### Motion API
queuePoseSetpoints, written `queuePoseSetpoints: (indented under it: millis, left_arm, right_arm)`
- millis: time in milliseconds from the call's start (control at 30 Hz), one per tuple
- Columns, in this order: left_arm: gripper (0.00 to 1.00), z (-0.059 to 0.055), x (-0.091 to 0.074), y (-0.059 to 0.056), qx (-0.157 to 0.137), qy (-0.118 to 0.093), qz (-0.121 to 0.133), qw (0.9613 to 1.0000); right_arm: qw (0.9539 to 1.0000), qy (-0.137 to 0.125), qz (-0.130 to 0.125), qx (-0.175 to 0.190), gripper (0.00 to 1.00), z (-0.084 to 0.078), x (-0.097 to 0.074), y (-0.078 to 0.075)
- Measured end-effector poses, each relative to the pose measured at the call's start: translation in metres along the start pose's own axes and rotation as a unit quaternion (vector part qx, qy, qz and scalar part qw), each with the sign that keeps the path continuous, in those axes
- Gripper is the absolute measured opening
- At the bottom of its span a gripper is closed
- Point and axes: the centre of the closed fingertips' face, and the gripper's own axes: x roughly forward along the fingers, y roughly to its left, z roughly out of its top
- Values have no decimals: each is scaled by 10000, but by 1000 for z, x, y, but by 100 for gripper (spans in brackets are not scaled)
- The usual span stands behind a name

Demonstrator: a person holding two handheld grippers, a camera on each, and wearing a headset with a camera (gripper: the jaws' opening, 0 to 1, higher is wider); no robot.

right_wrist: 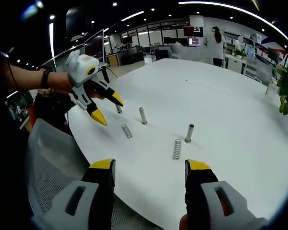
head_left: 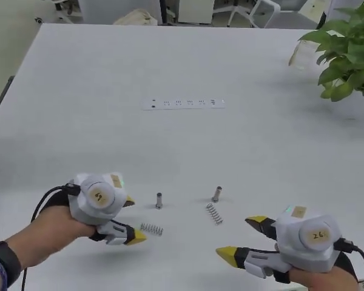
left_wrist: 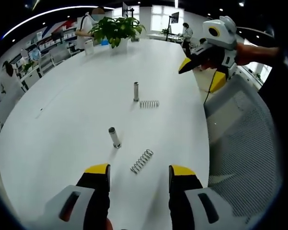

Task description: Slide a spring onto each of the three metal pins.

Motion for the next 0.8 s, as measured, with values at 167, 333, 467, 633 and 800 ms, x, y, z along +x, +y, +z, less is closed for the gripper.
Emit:
queuePoseSetpoints:
  millis: [167,333,467,633,800]
  left_arm:
    - [39,-3,13,-2,134,169,-74,9997]
    - [35,-6,26,-5,185,250,-205,9993]
    - [31,-8,33,-8,192,293,-303,9989]
    - [27,-13,39,-9,190,386,-359,9984]
    - [24,-19,44,-10,149,442,-403,9981]
  right_arm:
    - [10000,9,-2,20,56,-2,0,1]
    - [10000,26,-11,38,56,-3,1,2]
    - [10000,28,-25,54,56,-2,0,2]
    - [10000,41,-47,78,56,-3,-1,0]
    - [9999,42,-58,100,56,-4,-1,-1]
